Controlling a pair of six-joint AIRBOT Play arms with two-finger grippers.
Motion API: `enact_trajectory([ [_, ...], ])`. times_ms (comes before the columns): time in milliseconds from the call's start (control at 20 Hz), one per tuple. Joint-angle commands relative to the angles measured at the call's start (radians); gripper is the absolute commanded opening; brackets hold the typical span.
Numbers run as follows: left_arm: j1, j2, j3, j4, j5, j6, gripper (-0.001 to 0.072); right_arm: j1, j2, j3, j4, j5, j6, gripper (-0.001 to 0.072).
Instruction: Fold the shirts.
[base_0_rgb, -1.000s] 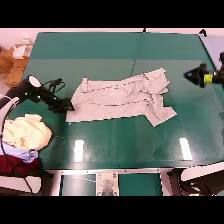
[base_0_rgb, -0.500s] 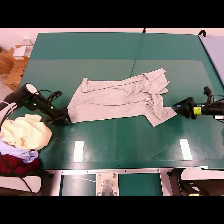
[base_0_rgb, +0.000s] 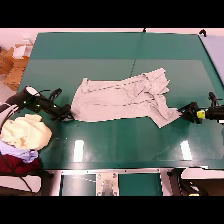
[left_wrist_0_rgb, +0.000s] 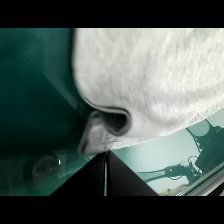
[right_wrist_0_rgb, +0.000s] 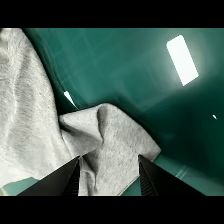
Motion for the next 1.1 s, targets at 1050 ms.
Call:
enact_trajectory([
  [1050,0.001,0.001,-0.001,-0.016,-0.001,0.011,0.0023,0.156,-0.156,0.138,0.098,0.056,-0.025,0.0417],
])
